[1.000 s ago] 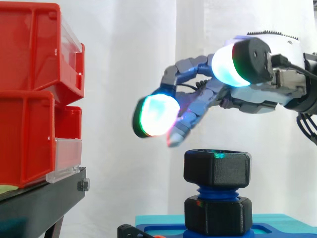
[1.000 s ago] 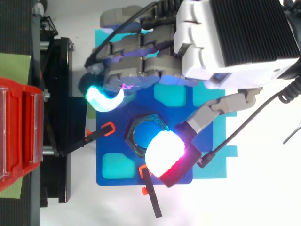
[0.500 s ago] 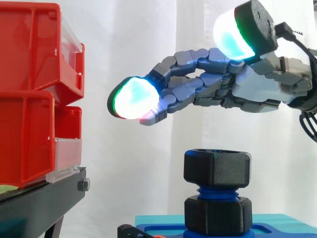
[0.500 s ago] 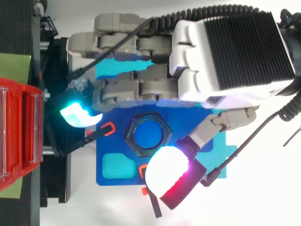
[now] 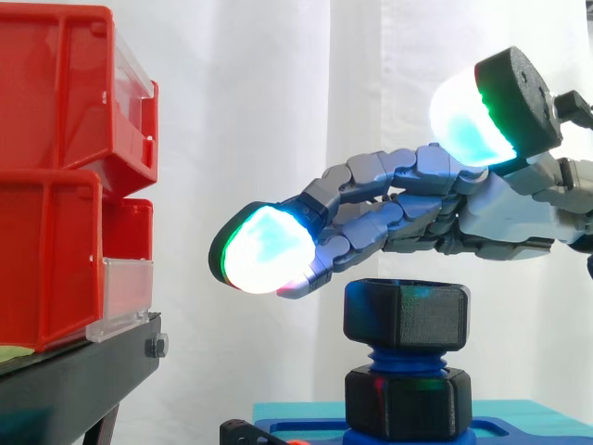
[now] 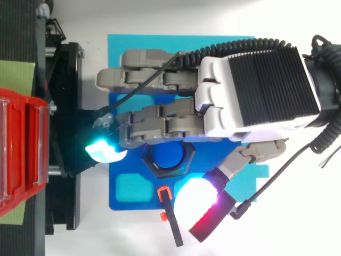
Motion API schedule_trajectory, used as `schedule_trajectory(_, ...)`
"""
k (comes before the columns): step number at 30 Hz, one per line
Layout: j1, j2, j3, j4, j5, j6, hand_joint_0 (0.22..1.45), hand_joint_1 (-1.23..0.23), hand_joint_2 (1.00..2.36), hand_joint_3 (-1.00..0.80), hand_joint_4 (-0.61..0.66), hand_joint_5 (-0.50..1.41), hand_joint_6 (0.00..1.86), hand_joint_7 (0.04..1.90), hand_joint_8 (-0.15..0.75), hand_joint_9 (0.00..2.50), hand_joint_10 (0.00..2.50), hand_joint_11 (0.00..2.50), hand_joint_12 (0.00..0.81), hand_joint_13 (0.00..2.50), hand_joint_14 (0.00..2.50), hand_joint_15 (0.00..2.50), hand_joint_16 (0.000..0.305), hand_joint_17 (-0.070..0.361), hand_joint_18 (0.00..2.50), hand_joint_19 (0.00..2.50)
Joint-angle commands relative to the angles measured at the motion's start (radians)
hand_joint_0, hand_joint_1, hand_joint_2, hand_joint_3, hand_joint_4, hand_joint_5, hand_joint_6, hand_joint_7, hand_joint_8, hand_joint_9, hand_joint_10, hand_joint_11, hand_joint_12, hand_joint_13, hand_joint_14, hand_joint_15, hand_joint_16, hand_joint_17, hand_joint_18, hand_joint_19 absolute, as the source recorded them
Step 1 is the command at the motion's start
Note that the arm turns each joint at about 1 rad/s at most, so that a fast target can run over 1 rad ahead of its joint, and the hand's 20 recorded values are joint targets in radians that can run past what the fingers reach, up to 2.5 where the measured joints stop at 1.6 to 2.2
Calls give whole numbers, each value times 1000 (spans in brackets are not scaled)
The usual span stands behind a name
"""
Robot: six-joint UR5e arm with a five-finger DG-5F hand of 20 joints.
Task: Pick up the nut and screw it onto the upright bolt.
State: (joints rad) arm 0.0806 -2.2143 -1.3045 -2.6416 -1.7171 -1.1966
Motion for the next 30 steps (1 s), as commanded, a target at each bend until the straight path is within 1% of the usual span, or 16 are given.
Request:
schedule_trajectory(1,1,-1,-1,-14,-1,-1,457,92,1000,-500,106,-158,501,600,112,69,0,0,311,0,0,0,49,111,0,0)
schedule_trajectory(5,1,1,-1,-26,-1,0,462,86,1000,-500,122,-137,502,666,123,119,0,0,307,0,0,0,47,107,0,0)
schedule_trajectory(11,-4,-1,-1,-43,-3,-1,471,56,1000,-500,165,-111,503,795,138,189,0,0,304,0,0,0,44,99,0,0)
schedule_trajectory(16,-10,1,-1,-64,-4,-3,471,10,1000,-500,186,-107,503,846,162,222,0,0,303,0,0,0,42,94,0,0)
schedule_trajectory(17,-13,1,-1,-66,-6,-3,471,1,1000,-500,188,-107,503,870,171,235,0,0,301,0,0,0,41,93,0,0)
schedule_trajectory(20,-15,1,-1,-69,-6,-6,471,-16,1000,-500,202,-104,504,911,184,254,0,0,300,0,0,0,41,91,0,0)
schedule_trajectory(27,-24,1,-1,-67,-7,-17,473,-63,1000,-500,228,-91,504,990,197,303,0,0,295,30,0,0,38,85,0,0)
schedule_trajectory(28,-24,1,-1,-66,-9,-18,476,-99,1000,-500,230,-84,504,1014,204,337,0,0,294,56,0,0,37,84,0,0)
schedule_trajectory(30,-25,1,-1,-66,-9,-17,477,-116,1000,-500,227,-75,504,1064,209,368,0,0,293,75,0,0,36,81,0,0)
